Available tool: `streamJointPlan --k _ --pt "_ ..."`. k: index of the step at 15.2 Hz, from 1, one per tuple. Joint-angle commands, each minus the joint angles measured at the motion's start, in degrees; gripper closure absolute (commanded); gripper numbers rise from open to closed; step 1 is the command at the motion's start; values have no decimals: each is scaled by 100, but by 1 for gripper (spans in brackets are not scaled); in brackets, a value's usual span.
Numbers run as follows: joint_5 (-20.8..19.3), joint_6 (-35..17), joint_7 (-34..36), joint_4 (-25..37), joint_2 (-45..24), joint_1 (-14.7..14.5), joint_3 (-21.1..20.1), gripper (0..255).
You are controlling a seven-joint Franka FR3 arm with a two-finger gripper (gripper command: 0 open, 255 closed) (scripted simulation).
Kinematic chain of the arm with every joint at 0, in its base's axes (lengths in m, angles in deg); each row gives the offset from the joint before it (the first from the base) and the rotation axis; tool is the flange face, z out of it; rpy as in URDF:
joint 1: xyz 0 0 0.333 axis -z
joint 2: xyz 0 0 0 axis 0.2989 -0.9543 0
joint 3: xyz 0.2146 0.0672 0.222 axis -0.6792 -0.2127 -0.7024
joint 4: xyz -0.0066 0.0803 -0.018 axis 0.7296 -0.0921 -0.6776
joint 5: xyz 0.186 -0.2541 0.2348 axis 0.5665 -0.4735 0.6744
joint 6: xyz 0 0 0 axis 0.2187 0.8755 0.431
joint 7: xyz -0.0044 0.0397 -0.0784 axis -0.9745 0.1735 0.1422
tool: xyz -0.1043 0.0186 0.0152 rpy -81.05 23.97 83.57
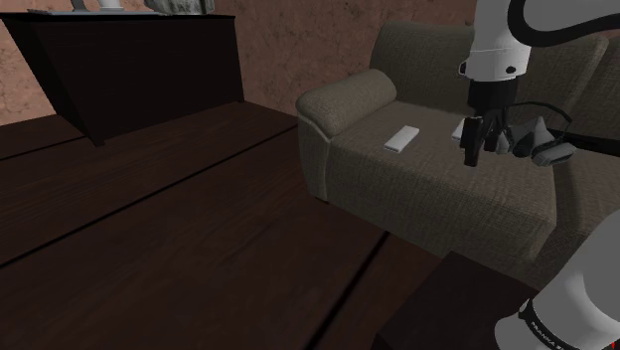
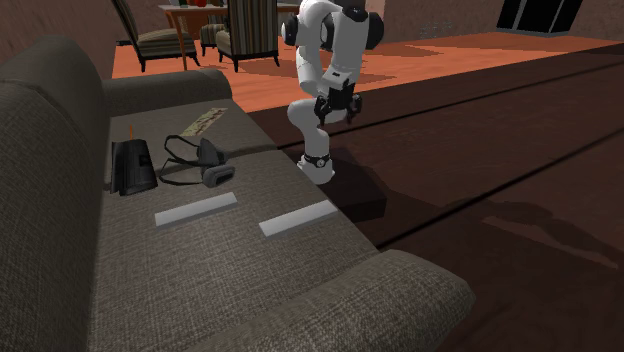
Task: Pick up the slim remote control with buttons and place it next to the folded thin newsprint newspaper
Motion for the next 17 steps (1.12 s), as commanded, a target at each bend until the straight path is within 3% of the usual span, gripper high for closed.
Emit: streamJointPlan --k 1,9,17 --pt "0 0 0 0 0 0 0 0" --pt "153 -1245 1415 624 -1559 497 -122 0" --pt "135 -2099 2714 1575 -3027 936 -46 0"
